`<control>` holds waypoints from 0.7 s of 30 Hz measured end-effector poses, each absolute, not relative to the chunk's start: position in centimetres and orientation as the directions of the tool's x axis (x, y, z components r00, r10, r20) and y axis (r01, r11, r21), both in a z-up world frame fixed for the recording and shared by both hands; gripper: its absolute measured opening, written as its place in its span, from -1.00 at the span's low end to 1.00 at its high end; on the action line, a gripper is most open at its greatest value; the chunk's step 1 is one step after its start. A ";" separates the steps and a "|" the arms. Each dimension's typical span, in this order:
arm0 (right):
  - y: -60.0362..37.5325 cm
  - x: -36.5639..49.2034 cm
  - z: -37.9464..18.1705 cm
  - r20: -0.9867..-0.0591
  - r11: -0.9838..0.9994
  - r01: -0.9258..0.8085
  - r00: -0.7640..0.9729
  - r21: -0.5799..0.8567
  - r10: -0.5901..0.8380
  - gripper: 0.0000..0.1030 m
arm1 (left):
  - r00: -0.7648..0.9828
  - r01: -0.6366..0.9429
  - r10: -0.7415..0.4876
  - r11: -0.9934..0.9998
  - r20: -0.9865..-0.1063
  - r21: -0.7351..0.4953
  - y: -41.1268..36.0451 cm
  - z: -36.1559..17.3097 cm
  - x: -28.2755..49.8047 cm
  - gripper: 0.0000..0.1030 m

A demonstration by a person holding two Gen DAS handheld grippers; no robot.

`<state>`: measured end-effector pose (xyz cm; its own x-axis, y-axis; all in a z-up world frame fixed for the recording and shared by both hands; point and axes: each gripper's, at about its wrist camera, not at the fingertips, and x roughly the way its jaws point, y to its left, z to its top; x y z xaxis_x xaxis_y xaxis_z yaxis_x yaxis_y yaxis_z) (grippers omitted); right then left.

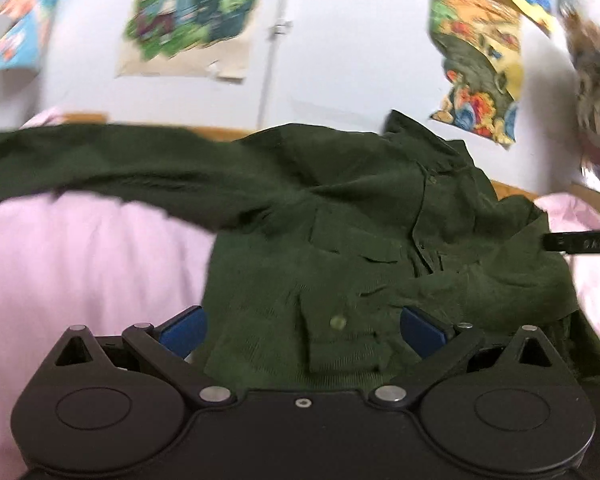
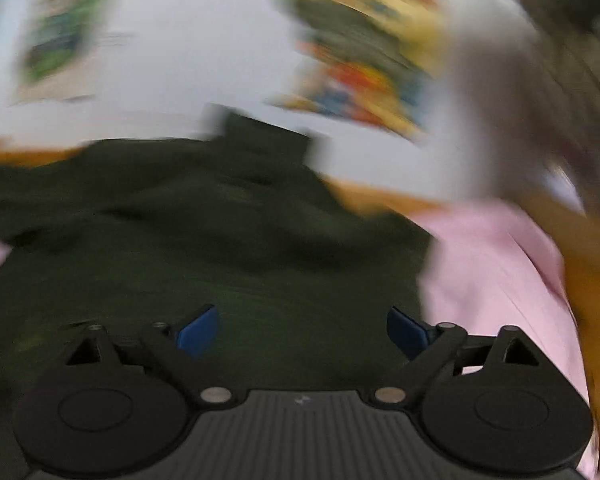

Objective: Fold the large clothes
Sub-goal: 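Carry the sleeve across the shirt front with the right gripper and release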

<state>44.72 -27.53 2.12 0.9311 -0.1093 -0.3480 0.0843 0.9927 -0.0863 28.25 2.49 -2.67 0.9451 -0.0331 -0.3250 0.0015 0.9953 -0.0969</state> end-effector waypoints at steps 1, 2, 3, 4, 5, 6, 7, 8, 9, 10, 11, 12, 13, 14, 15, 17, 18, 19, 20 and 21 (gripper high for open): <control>-29.6 45.7 1.2 -0.370 0.990 0.137 0.918 -0.045 -0.144 0.60 | 0.944 0.008 -0.033 0.997 -0.329 -0.077 2.2 -3.0 29.0 0.99; -31.3 46.5 0.4 -0.392 0.985 0.170 0.907 0.003 -0.155 0.46 | 0.938 0.007 -0.026 0.998 -0.346 -0.056 1.9 -3.5 30.0 0.99; -32.7 47.0 -0.3 -0.414 0.981 0.185 0.898 0.051 -0.148 0.42 | 0.926 -0.006 -0.009 0.999 -0.377 -0.038 1.8 -4.2 31.0 0.99; -34.2 47.6 -1.3 -0.451 0.975 0.190 0.885 0.114 -0.120 0.36 | 0.916 -0.014 -0.001 0.999 -0.402 -0.035 1.8 -4.7 31.6 0.99; -35.3 47.9 -2.2 -0.479 0.967 0.186 0.874 0.174 -0.082 0.16 | 0.902 -0.019 -0.001 0.999 -0.432 -0.042 2.1 -5.3 32.2 0.99; -36.0 47.8 -2.8 -0.481 0.962 0.168 0.876 0.216 -0.045 -0.02 | 0.885 -0.026 -0.007 0.998 -0.466 -0.065 2.4 -6.0 32.7 0.99; -35.9 47.5 -2.9 -0.473 0.962 0.138 0.881 0.237 -0.010 -0.52 | 0.874 -0.034 -0.011 0.996 -0.486 -0.083 2.7 -6.4 33.1 0.99; -35.3 47.2 -2.7 -0.467 0.970 0.132 0.884 0.206 -0.021 -0.67 | 0.867 -0.043 -0.008 0.995 -0.498 -0.091 2.9 -6.7 33.3 0.99; -34.8 47.0 -2.3 -0.458 0.979 0.125 0.888 0.163 -0.037 -0.77 | 0.865 -0.046 -0.005 0.995 -0.503 -0.088 2.9 -6.9 33.5 0.99; -34.2 46.6 -1.8 -0.441 0.986 0.122 0.896 0.115 -0.059 -0.88 | 0.864 -0.043 -0.004 0.996 -0.504 -0.083 3.0 -7.1 33.6 0.99; -33.9 46.6 -1.4 -0.430 0.988 0.126 0.899 0.091 -0.075 -0.89 | 0.864 -0.042 -0.003 0.996 -0.504 -0.077 2.9 -7.1 33.7 0.99; -34.0 46.7 -1.6 -0.437 0.986 0.141 0.895 0.086 -0.090 -0.89 | 0.866 -0.040 -0.002 0.997 -0.500 -0.072 2.8 -7.3 33.6 0.99; -34.0 47.3 -1.7 -0.459 0.985 0.148 0.884 0.092 -0.090 -0.90 | 0.868 -0.032 -0.004 0.997 -0.496 -0.064 2.7 -7.3 33.5 0.99; -33.9 47.3 -2.1 -0.475 0.984 0.155 0.875 0.093 -0.093 -0.90 | 0.869 -0.023 -0.006 0.998 -0.494 -0.054 2.6 -7.3 33.4 0.99; -33.9 47.3 -1.9 -0.472 0.984 0.156 0.876 0.089 -0.096 -0.89 | 0.871 -0.016 -0.008 0.999 -0.492 -0.045 2.5 -7.2 33.3 0.99; -33.7 46.6 -1.0 -0.461 0.979 0.162 0.883 0.120 -0.090 -0.79 | 0.878 -0.011 -0.011 0.999 -0.478 -0.042 2.5 -6.8 32.8 0.99; -33.8 46.0 -0.5 -0.461 0.977 0.164 0.883 0.136 -0.084 -0.72 | 0.884 -0.014 -0.009 0.999 -0.468 -0.045 2.7 -6.4 32.3 0.99; -33.7 45.4 0.1 -0.457 0.979 0.155 0.886 0.131 -0.079 -0.58 | 0.890 -0.021 -0.002 0.999 -0.457 -0.046 2.7 -5.9 32.0 0.99; -33.6 44.3 0.6 -0.449 0.983 0.140 0.891 0.122 -0.071 -0.37 | 0.896 -0.032 0.008 0.998 -0.444 -0.047 2.8 -5.2 31.8 0.99; -33.4 43.3 1.3 -0.440 0.987 0.112 0.897 0.119 -0.049 -0.22 | 0.904 -0.047 0.022 0.998 -0.428 -0.047 3.0 -4.4 31.5 0.99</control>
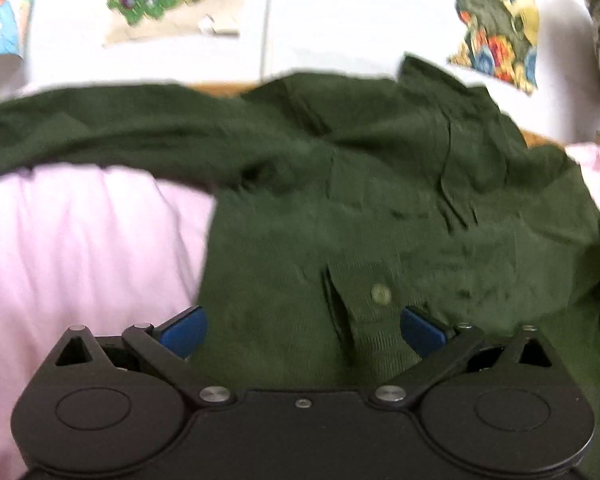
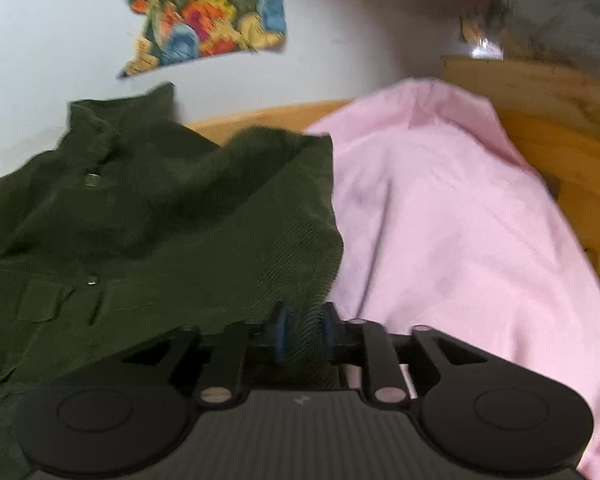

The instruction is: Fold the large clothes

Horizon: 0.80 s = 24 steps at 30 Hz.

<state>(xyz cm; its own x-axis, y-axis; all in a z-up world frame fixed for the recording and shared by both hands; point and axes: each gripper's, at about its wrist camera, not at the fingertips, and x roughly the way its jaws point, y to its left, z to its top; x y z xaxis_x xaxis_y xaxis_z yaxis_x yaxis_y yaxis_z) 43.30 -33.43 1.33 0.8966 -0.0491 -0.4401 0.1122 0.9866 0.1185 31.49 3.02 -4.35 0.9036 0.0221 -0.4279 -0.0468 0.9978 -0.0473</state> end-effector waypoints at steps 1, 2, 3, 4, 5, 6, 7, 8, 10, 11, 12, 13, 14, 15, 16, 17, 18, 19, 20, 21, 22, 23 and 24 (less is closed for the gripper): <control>-33.3 41.8 1.9 -0.431 0.990 0.080 0.902 0.113 -0.024 0.09 | 0.909 -0.061 0.036 0.997 -0.416 -0.047 3.2 -3.6 31.2 0.99; -33.0 40.1 2.2 -0.426 0.993 0.052 0.905 0.109 0.000 0.30 | 0.913 -0.083 0.057 0.995 -0.403 -0.047 3.4 -2.8 30.9 0.99; -32.8 39.0 2.5 -0.427 0.994 0.018 0.904 0.107 0.030 0.36 | 0.917 -0.109 0.085 0.993 -0.389 -0.042 3.7 -1.8 30.6 0.99; -32.6 36.7 2.5 -0.422 0.993 -0.024 0.904 0.117 0.072 0.44 | 0.920 -0.133 0.113 0.991 -0.375 -0.029 4.1 -1.0 30.3 0.99; -32.5 35.0 2.5 -0.416 0.990 -0.059 0.903 0.129 0.108 0.58 | 0.922 -0.158 0.146 0.987 -0.357 -0.005 4.6 0.0 29.9 0.99; -32.2 32.7 2.2 -0.409 0.984 -0.100 0.900 0.145 0.151 0.67 | 0.922 -0.190 0.189 0.981 -0.337 0.031 5.3 1.1 29.3 0.99; -31.9 31.0 2.0 -0.405 0.980 -0.125 0.897 0.156 0.178 0.80 | 0.922 -0.219 0.230 0.973 -0.312 0.070 6.0 2.0 28.7 0.99; -31.6 29.3 1.6 -0.403 0.974 -0.148 0.892 0.170 0.206 0.84 | 0.919 -0.252 0.274 0.961 -0.284 0.110 7.0 2.8 28.1 0.99; -31.0 26.6 0.8 -0.397 0.960 -0.197 0.880 0.198 0.262 0.89 | 0.905 -0.308 0.349 0.931 -0.243 0.194 9.2 4.4 27.3 0.99; -30.6 25.5 0.2 -0.391 0.956 -0.209 0.878 0.205 0.276 0.91 | 0.897 -0.322 0.378 0.914 -0.231 0.245 10.7 5.2 27.3 0.99; -30.3 24.8 -0.2 -0.385 0.954 -0.214 0.879 0.209 0.282 0.92 | 0.890 -0.334 0.402 0.896 -0.216 0.293 12.0 6.0 27.5 0.99; -30.1 24.2 -0.9 -0.379 0.950 -0.221 0.878 0.219 0.291 0.93 | 0.887 -0.339 0.417 0.880 -0.197 0.333 13.1 6.6 27.8 0.99; -29.9 23.8 -1.4 -0.372 0.947 -0.225 0.879 0.229 0.299 0.94 | 0.886 -0.335 0.429 0.854 -0.175 0.399 14.6 7.2 28.3 0.99; -29.8 23.5 -1.9 -0.365 0.944 -0.226 0.880 0.241 0.303 0.94 | 0.879 -0.324 0.441 0.832 -0.182 0.450 15.6 7.8 29.0 0.99; -29.7 23.4 -2.4 -0.369 0.942 -0.217 0.879 0.256 0.302 0.95 | 0.865 -0.310 0.456 0.813 -0.209 0.493 16.9 8.1 30.0 0.98; -29.7 23.5 -2.7 -0.379 0.939 -0.212 0.873 0.269 0.306 0.95 | 0.850 -0.290 0.468 0.800 -0.242 0.526 18.3 8.4 31.1 0.93; -29.8 23.6 -2.9 -0.382 0.934 -0.215 0.868 0.286 0.316 0.95 | 0.839 -0.271 0.471 0.795 -0.271 0.543 19.4 8.6 31.6 0.84; -30.0 23.6 -3.1 -0.379 0.931 -0.221 0.867 0.290 0.323 0.95 | 0.819 -0.246 0.478 0.793 -0.318 0.558 20.4 8.6 32.5 0.79; -30.0 23.5 -3.1 -0.376 0.933 -0.226 0.868 0.282 0.324 0.95 | 0.795 -0.221 0.483 0.794 -0.367 0.567 21.3 8.4 33.6 0.66; -30.0 23.4 -3.1 -0.374 0.938 -0.225 0.872 0.265 0.315 0.95 | 0.773 -0.209 0.491 0.795 -0.402 0.570 22.1 8.5 34.4 0.53; -29.7 23.2 -3.3 -0.372 0.942 -0.217 0.878 0.254 0.303 0.95 | 0.755 -0.204 0.496 0.800 -0.430 0.565 22.7 8.4 34.9 0.46; -29.8 23.2 -3.5 -0.372 0.944 -0.212 0.879 0.253 0.298 0.95 | 0.733 -0.197 0.497 0.808 -0.464 0.555 23.2 8.5 35.6 0.24; -30.0 23.3 -3.5 -0.375 0.942 -0.203 0.878 0.268 0.297 0.95 | 0.717 -0.182 0.490 0.818 -0.496 0.545 23.5 8.3 36.0 -0.08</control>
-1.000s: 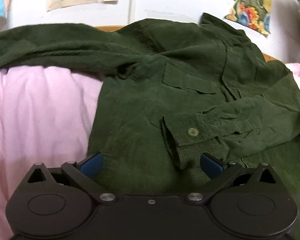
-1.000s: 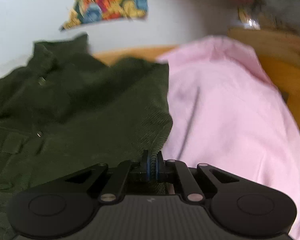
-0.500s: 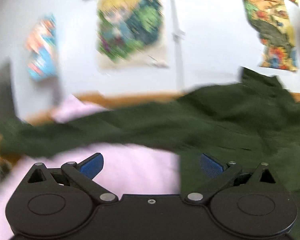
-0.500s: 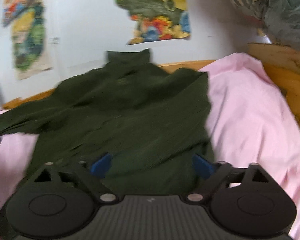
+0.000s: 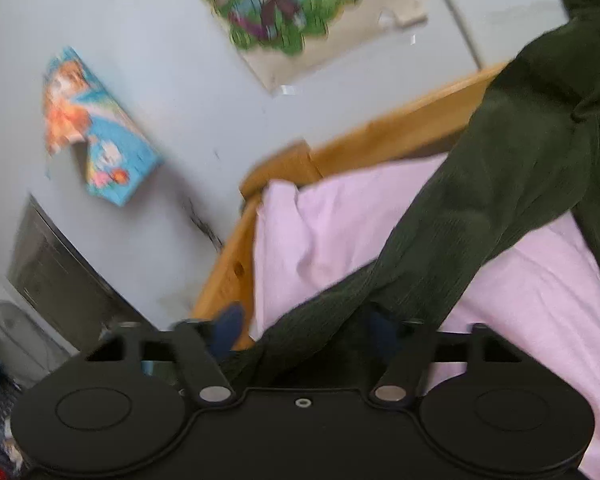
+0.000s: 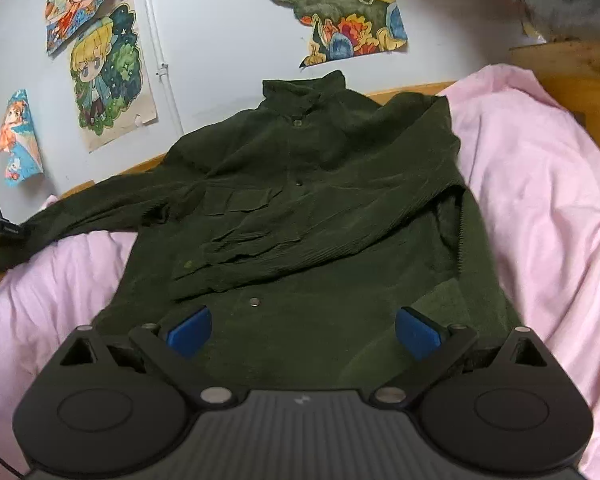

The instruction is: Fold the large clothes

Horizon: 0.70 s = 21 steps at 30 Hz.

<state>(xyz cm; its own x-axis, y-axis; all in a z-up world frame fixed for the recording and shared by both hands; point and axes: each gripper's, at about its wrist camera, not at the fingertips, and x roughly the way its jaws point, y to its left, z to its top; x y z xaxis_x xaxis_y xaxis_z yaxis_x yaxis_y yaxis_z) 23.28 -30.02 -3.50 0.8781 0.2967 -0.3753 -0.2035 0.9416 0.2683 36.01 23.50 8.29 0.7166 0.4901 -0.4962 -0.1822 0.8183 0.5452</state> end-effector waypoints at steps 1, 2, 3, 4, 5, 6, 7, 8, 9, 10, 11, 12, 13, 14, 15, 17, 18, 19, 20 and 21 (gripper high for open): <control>-30.1 23.4 -3.7 -0.377 0.938 -0.194 0.877 0.286 0.297 0.95 | 0.694 -0.169 0.485 0.828 -0.532 0.535 23.8 8.2 36.5 -0.24; -30.4 23.4 -3.8 -0.377 0.932 -0.184 0.876 0.312 0.299 0.95 | 0.666 -0.163 0.484 0.837 -0.568 0.522 23.9 8.2 37.1 -0.60; -30.8 23.5 -3.9 -0.377 0.927 -0.176 0.876 0.330 0.300 0.95 | 0.647 -0.164 0.482 0.845 -0.591 0.510 23.9 8.4 37.4 -0.78; -31.2 23.6 -4.0 -0.379 0.924 -0.164 0.876 0.347 0.298 0.95 | 0.635 -0.174 0.484 0.849 -0.603 0.498 24.0 8.4 37.6 -0.80; -31.5 23.6 -4.0 -0.380 0.922 -0.153 0.877 0.357 0.293 0.95 | 0.624 -0.188 0.488 0.852 -0.610 0.489 23.8 8.7 37.6 -0.84; -31.8 23.6 -4.1 -0.378 0.919 -0.145 0.879 0.368 0.290 0.95 | 0.618 -0.196 0.486 0.856 -0.618 0.478 23.7 8.9 37.5 -0.87; -32.1 23.6 -4.1 -0.375 0.914 -0.137 0.881 0.381 0.288 0.95 | 0.614 -0.201 0.481 0.862 -0.626 0.465 23.4 9.4 37.5 -0.88; -32.4 23.6 -4.1 -0.372 0.910 -0.131 0.882 0.394 0.288 0.95 | 0.608 -0.203 0.475 0.867 -0.636 0.454 22.9 9.8 37.1 -0.89; -32.7 23.6 -4.1 -0.370 0.906 -0.128 0.883 0.404 0.290 0.95 | 0.598 -0.203 0.464 0.877 -0.653 0.436 22.5 10.4 36.9 -0.90; -32.9 23.5 -4.1 -0.365 0.900 -0.126 0.883 0.418 0.294 0.95 | 0.593 -0.201 0.444 0.889 -0.672 0.411 21.9 11.1 36.5 -0.90; -33.0 23.5 -4.0 -0.361 0.894 -0.125 0.884 0.429 0.296 0.95 | 0.595 -0.195 0.419 0.903 -0.686 0.383 21.3 11.9 36.0 -0.91; -33.3 23.5 -4.0 -0.356 0.888 -0.124 0.885 0.443 0.301 0.95 | 0.606 -0.180 0.383 0.920 -0.698 0.348 20.4 13.0 35.4 -0.91; -33.3 23.4 -3.9 -0.352 0.883 -0.122 0.886 0.453 0.303 0.95 | 0.620 -0.158 0.342 0.936 -0.706 0.315 19.3 14.3 34.8 -0.91; -33.6 23.4 -3.8 -0.346 0.877 -0.124 0.886 0.464 0.309 0.95 | 0.631 -0.139 0.309 0.947 -0.711 0.288 18.2 15.2 34.4 -0.91; -33.5 23.4 -3.8 -0.343 0.874 -0.123 0.887 0.471 0.310 0.95 | 0.642 -0.116 0.262 0.962 -0.721 0.247 16.9 16.4 33.8 -0.91; -33.6 23.2 -3.7 -0.334 0.864 -0.122 0.889 0.489 0.314 0.95 | 0.658 -0.060 0.158 0.986 -0.736 0.159 14.2 18.5 33.1 -0.91; -33.7 23.1 -3.6 -0.330 0.859 -0.122 0.889 0.498 0.317 0.95 | 0.663 -0.033 0.118 0.991 -0.739 0.128 12.8 19.2 32.9 -0.91; -33.8 23.0 -3.5 -0.326 0.855 -0.121 0.890 0.505 0.319 0.95 | 0.665 -0.002 0.075 0.995 -0.743 0.098 11.2 19.7 32.7 -0.91; -34.0 22.9 -3.3 -0.322 0.850 -0.122 0.890 0.512 0.322 0.95 | 0.664 0.033 0.030 0.997 -0.747 0.069 9.3 20.1 32.6 -0.91; -34.3 22.7 -3.2 -0.316 0.844 -0.123 0.891 0.521 0.325 0.95 | 0.661 0.068 -0.013 0.997 -0.751 0.043 7.3 20.2 32.7 -0.91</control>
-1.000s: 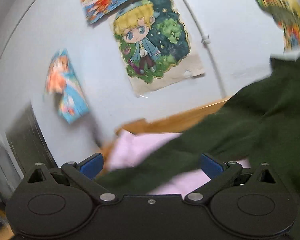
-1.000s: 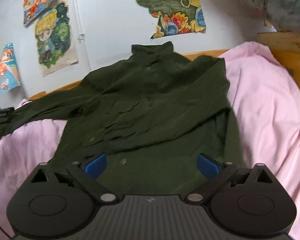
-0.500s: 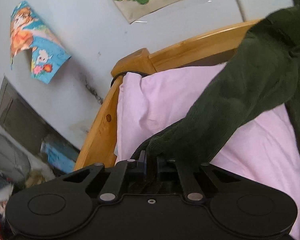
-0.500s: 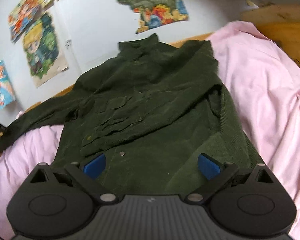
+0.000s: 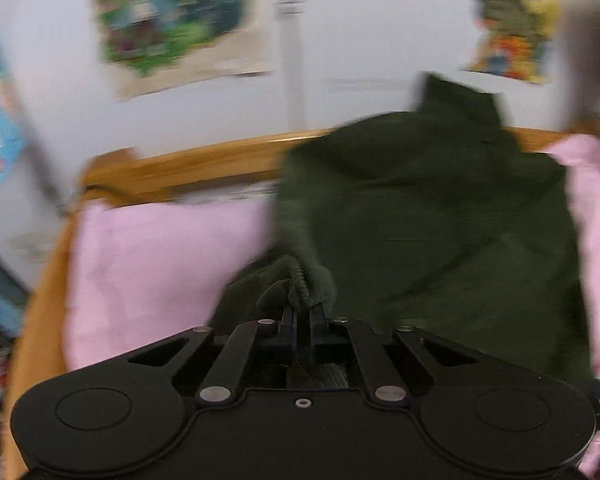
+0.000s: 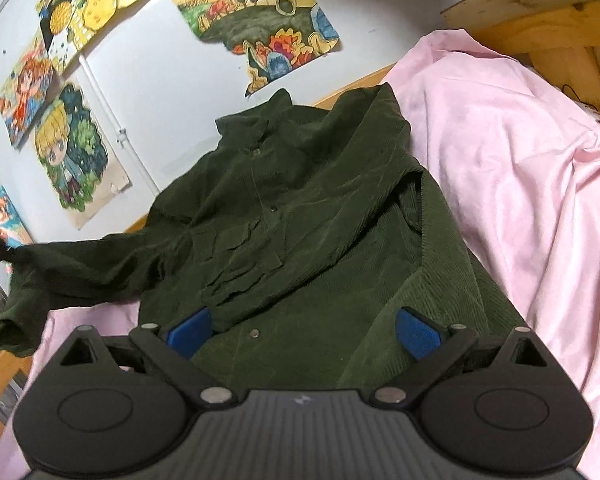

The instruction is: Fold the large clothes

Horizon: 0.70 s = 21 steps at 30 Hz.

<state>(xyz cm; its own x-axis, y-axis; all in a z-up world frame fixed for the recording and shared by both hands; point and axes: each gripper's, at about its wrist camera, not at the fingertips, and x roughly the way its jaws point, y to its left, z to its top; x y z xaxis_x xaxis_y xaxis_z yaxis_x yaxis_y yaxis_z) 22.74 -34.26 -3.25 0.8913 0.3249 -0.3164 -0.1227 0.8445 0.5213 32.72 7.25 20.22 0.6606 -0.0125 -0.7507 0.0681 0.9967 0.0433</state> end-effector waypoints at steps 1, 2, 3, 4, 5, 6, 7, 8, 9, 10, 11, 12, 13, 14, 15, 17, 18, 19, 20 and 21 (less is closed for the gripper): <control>-34.5 22.6 -3.2 -0.312 0.840 -0.122 0.892 0.529 0.326 0.95 | 0.659 0.092 -0.041 0.995 -0.751 0.026 5.7 20.2 32.8 -0.91; -34.7 22.5 -3.1 -0.309 0.834 -0.120 0.893 0.538 0.327 0.95 | 0.656 0.127 -0.078 0.992 -0.750 0.008 3.4 20.0 33.1 -0.91; -35.0 22.4 -3.1 -0.306 0.827 -0.118 0.893 0.549 0.330 0.95 | 0.657 0.150 -0.100 0.989 -0.748 0.000 1.6 19.6 33.4 -0.91; -35.2 22.4 -3.2 -0.305 0.819 -0.113 0.892 0.563 0.333 0.95 | 0.658 0.174 -0.118 0.985 -0.744 -0.002 -0.5 19.1 33.8 -0.91; -35.4 22.4 -3.2 -0.307 0.812 -0.109 0.891 0.573 0.336 0.95 | 0.660 0.190 -0.130 0.982 -0.740 -0.003 -2.6 18.4 34.3 -0.91; -35.4 22.4 -3.3 -0.308 0.806 -0.104 0.889 0.583 0.338 0.95 | 0.660 0.200 -0.137 0.980 -0.738 -0.004 -4.1 17.6 35.0 -0.91; -35.5 22.4 -3.4 -0.311 0.799 -0.100 0.887 0.593 0.341 0.95 | 0.661 0.209 -0.143 0.978 -0.736 -0.002 -6.1 16.8 35.5 -0.90; -35.7 22.5 -3.5 -0.314 0.794 -0.096 0.885 0.600 0.344 0.95 | 0.661 0.215 -0.151 0.977 -0.735 -0.008 -7.7 15.8 36.3 -0.89; -35.8 22.5 -3.6 -0.317 0.791 -0.094 0.883 0.605 0.347 0.95 | 0.655 0.218 -0.165 0.976 -0.738 -0.025 -9.3 14.7 37.2 -0.83; -35.8 22.6 -3.7 -0.321 0.789 -0.090 0.881 0.608 0.348 0.95 | 0.637 0.218 -0.182 0.975 -0.749 -0.052 -10.6 13.4 38.1 -0.77; -35.9 22.7 -3.7 -0.324 0.788 -0.090 0.879 0.609 0.351 0.95 | 0.615 0.213 -0.205 0.973 -0.761 -0.090 -11.5 12.3 38.9 -0.61; -36.0 22.8 -3.8 -0.330 0.789 -0.088 0.876 0.608 0.352 0.95 | 0.604 0.207 -0.223 0.971 -0.765 -0.120 -11.7 11.4 39.7 -0.46; -36.0 22.8 -3.9 -0.334 0.790 -0.086 0.874 0.607 0.352 0.95 | 0.600 0.201 -0.235 0.969 -0.764 -0.140 -12.1 10.7 39.9 -0.34; -36.1 22.9 -3.9 -0.337 0.789 -0.085 0.872 0.608 0.355 0.95 | 0.602 0.205 -0.245 0.967 -0.760 -0.150 -12.8 10.1 39.7 -0.03; -36.2 23.0 -4.0 -0.341 0.787 -0.086 0.869 0.611 0.359 0.95 | 0.612 0.215 -0.251 0.965 -0.750 -0.147 -13.1 9.8 39.3 0.26; -36.2 23.3 -4.1 -0.348 0.788 -0.084 0.865 0.610 0.362 0.95 | 0.645 0.239 -0.249 0.964 -0.722 -0.118 -13.1 9.5 38.3 0.41; -36.1 23.4 -4.2 -0.352 0.790 -0.085 0.863 0.608 0.363 0.95 | 0.657 0.251 -0.245 0.963 -0.713 -0.100 -12.8 9.6 37.6 0.44; -36.0 23.5 -4.3 -0.356 0.794 -0.088 0.860 0.602 0.366 0.95 | 0.664 0.256 -0.242 0.963 -0.707 -0.090 -12.2 9.7 37.0 0.46; -35.8 23.7 -4.4 -0.365 0.801 -0.088 0.857 0.591 0.364 0.95 | 0.677 0.254 -0.234 0.964 -0.698 -0.076 -11.4 9.8 35.9 0.52; -35.5 23.7 -4.5 -0.372 0.809 -0.088 0.856 0.581 0.360 0.95 | 0.688 0.248 -0.225 0.966 -0.690 -0.068 -10.6 9.9 35.0 0.60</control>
<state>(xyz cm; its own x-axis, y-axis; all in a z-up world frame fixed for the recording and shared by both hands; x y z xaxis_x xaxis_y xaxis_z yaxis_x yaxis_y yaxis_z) 23.73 -35.55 -4.48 0.8556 0.3603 -0.3717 -0.0881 0.8089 0.5813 35.03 -10.55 9.87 0.6881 -0.2254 -0.6897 0.2480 0.9663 -0.0683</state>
